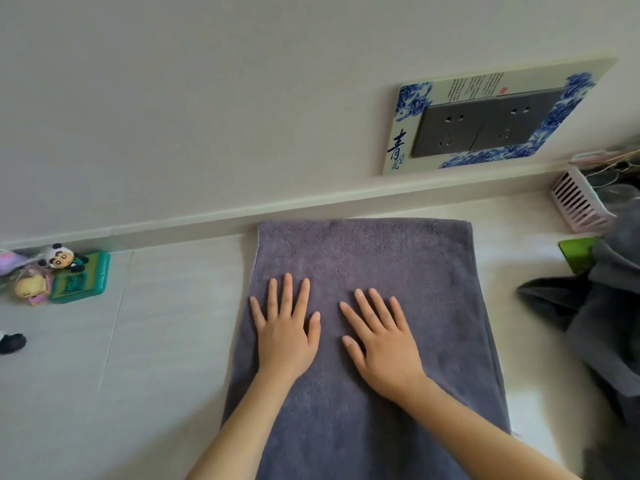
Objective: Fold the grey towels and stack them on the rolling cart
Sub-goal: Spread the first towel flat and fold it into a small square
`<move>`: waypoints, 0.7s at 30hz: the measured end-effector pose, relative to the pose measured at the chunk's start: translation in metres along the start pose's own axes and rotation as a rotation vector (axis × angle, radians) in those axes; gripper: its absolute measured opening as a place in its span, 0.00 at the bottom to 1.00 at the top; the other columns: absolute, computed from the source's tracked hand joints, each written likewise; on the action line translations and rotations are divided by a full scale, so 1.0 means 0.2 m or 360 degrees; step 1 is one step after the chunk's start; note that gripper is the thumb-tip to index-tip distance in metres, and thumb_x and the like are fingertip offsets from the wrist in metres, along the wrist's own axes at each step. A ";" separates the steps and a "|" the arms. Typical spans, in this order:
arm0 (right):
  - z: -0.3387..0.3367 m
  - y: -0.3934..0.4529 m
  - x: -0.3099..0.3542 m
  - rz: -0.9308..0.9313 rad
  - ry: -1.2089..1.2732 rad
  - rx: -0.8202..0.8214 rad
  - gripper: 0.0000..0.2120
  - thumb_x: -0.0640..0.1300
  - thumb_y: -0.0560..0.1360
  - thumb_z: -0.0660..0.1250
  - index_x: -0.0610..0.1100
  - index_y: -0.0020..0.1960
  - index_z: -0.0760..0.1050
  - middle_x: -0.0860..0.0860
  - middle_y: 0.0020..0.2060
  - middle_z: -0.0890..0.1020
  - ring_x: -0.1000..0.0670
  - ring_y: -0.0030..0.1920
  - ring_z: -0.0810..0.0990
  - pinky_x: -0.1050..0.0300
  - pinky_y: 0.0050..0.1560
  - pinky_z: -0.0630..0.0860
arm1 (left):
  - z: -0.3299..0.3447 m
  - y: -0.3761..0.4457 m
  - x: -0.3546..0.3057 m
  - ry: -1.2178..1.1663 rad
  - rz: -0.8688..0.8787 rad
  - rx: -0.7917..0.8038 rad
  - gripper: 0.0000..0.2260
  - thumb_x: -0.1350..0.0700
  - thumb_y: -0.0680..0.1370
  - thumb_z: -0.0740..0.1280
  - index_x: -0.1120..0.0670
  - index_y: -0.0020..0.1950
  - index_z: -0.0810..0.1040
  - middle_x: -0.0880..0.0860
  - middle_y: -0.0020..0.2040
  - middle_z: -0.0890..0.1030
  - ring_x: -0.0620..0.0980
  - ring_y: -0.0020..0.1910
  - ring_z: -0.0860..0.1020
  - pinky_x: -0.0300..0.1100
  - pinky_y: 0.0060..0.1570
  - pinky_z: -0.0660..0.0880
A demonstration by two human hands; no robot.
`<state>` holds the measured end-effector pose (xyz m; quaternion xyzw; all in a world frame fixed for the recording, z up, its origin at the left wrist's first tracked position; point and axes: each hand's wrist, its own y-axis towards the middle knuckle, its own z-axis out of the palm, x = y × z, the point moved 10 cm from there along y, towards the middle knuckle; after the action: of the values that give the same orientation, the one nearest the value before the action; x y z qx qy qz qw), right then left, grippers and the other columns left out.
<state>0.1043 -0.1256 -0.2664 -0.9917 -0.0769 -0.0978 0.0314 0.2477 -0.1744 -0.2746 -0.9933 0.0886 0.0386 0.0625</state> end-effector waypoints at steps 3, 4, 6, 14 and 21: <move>0.02 -0.06 -0.13 0.0127 -0.0013 0.0031 0.27 0.61 0.79 0.42 0.53 0.74 0.60 0.49 0.73 0.63 0.44 0.74 0.59 0.43 0.72 0.50 | 0.02 0.00 0.02 0.0060 -0.0039 0.0009 0.28 0.42 0.76 0.51 0.50 0.74 0.63 0.56 0.74 0.65 0.62 0.73 0.62 0.69 0.66 0.54; 0.02 -0.07 -0.22 0.0238 -0.0027 0.0018 0.27 0.62 0.79 0.43 0.53 0.74 0.60 0.49 0.73 0.63 0.44 0.74 0.59 0.43 0.72 0.50 | 0.03 -0.01 0.02 0.0074 -0.0046 0.0030 0.28 0.42 0.76 0.51 0.49 0.74 0.63 0.56 0.74 0.65 0.62 0.73 0.62 0.70 0.66 0.55; -0.02 -0.10 -0.40 0.0484 -0.0023 0.0037 0.28 0.62 0.78 0.45 0.53 0.75 0.59 0.49 0.73 0.62 0.43 0.74 0.57 0.43 0.72 0.47 | 0.03 -0.01 0.01 0.0070 -0.0039 0.0053 0.28 0.41 0.76 0.50 0.49 0.74 0.64 0.56 0.74 0.66 0.62 0.73 0.62 0.71 0.65 0.56; -0.22 0.15 -0.71 0.0730 0.0106 -0.0066 0.24 0.54 0.81 0.49 0.50 0.76 0.54 0.47 0.76 0.53 0.45 0.76 0.47 0.46 0.73 0.41 | -0.17 0.19 -0.07 -0.0243 -0.0020 -0.0169 0.21 0.47 0.74 0.55 0.57 0.53 0.81 0.59 0.54 0.79 0.61 0.51 0.79 0.56 0.51 0.73; -0.30 0.48 -0.82 0.0618 0.0124 -0.0162 0.23 0.51 0.80 0.54 0.45 0.73 0.61 0.45 0.70 0.67 0.42 0.72 0.59 0.46 0.71 0.50 | -0.27 0.63 -0.27 -0.0485 0.0291 -0.0106 0.17 0.56 0.81 0.58 0.59 0.68 0.71 0.55 0.69 0.70 0.55 0.68 0.67 0.50 0.63 0.68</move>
<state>-0.0506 -0.2496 -0.2450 -0.9837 0.1221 -0.1321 0.0024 0.1750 -0.2950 -0.2318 -0.9653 0.1667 0.1972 0.0386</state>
